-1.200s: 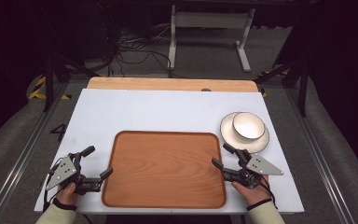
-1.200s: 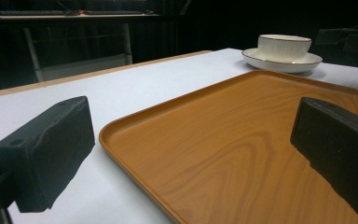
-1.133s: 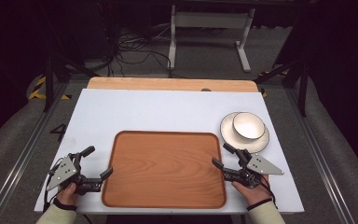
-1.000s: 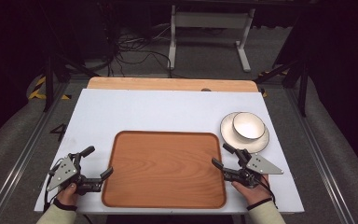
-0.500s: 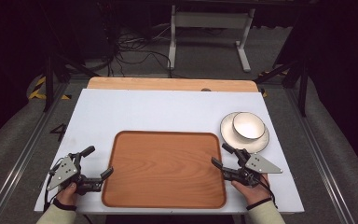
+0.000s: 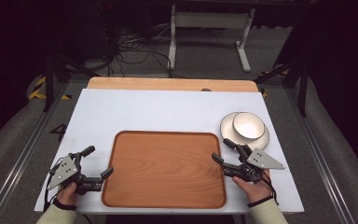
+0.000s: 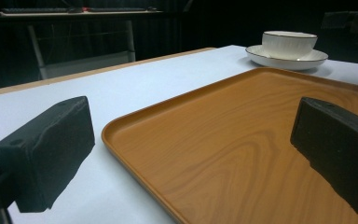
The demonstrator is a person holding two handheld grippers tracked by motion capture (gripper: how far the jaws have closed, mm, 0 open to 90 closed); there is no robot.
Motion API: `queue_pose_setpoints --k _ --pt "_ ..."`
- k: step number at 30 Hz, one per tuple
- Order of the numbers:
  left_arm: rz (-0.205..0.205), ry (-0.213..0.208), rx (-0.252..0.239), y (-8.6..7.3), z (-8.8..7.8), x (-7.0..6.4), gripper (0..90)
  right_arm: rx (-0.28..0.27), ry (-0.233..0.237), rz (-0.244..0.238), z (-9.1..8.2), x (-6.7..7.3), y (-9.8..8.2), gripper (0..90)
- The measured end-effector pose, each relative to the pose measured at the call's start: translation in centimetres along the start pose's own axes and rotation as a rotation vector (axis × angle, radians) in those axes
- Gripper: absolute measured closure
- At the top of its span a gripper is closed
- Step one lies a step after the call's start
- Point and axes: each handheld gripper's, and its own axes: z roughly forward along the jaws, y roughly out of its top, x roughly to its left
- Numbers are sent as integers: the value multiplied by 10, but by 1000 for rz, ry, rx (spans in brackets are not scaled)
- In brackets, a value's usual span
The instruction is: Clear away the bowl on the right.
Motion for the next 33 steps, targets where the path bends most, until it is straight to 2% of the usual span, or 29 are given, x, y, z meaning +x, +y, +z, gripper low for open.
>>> queue_pose_setpoints --k 8,18,20,28,29,33 --pt "2 0 4 0 0 -1 4 12 -2 -8 0 1 17 313" --pt "-13 -1 10 0 1 1 4 61 -11 0 1 1 34 331" --pt "-6 -2 13 0 1 1 4 72 -2 -7 1 1 38 331" --pt "-6 -1 14 1 1 1 4 79 -5 1 5 -11 46 321" --pt "-5 -1 14 1 1 0 4 94 -10 6 7 -16 47 328" --pt "-1 2 9 0 1 0 4 109 -11 3 9 -22 49 332"
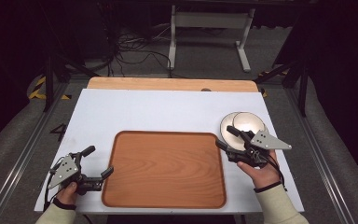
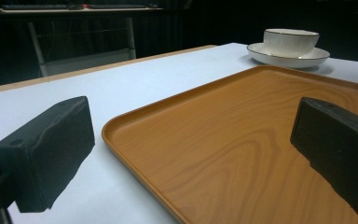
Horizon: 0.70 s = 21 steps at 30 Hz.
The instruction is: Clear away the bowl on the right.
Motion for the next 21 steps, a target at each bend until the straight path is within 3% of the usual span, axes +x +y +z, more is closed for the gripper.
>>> queue_pose_setpoints --k 9,21 --pt "5 5 -4 0 -1 0 4 18 -42 2 -2 -19 10 355" --pt "0 1 -3 0 0 0 4 52 -146 43 -12 -50 19 366"
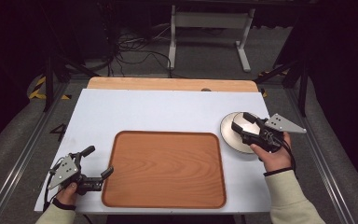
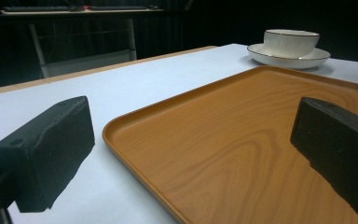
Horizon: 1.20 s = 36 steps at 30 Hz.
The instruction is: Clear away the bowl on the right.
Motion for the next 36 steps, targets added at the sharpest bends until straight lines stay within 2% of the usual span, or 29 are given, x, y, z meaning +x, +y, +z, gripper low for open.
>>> queue_pose_setpoints --k 3,12,19,28,36 --pt "1 0 1 0 0 0 4 1 -9 19 -1 -7 3 375" --pt "-1 -1 1 0 0 0 4 8 -42 9 -2 -20 7 378" --pt "-6 -1 1 0 0 0 4 15 -77 34 -5 -33 9 376" --pt "-4 -1 0 0 0 0 4 66 -127 31 -6 -48 11 377" --pt "-5 0 1 0 0 0 4 157 -192 44 0 -61 5 388"
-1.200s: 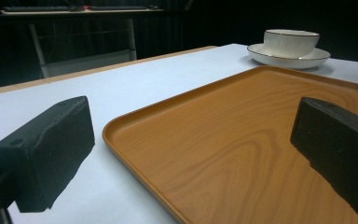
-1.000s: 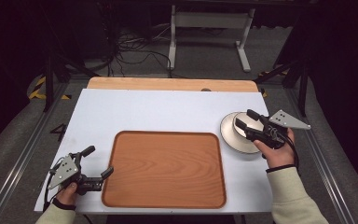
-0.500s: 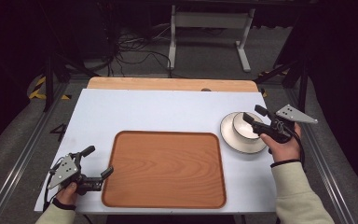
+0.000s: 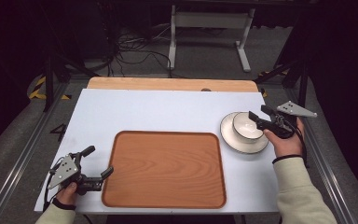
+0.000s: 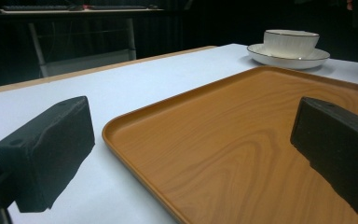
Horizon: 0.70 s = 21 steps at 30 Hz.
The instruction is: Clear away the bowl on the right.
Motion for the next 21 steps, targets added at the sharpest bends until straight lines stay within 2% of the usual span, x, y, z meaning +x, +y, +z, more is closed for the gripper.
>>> queue_pose_setpoints --k 4,10,17,21 --pt "0 0 0 0 0 0 4 62 -38 5 5 -5 0 423" --pt "-2 0 1 0 0 0 4 87 -62 8 9 -11 0 477" --pt "-2 0 1 0 0 0 4 161 -76 17 17 -18 -4 458" --pt "-3 0 1 0 0 0 4 192 -54 54 20 -24 -9 445"
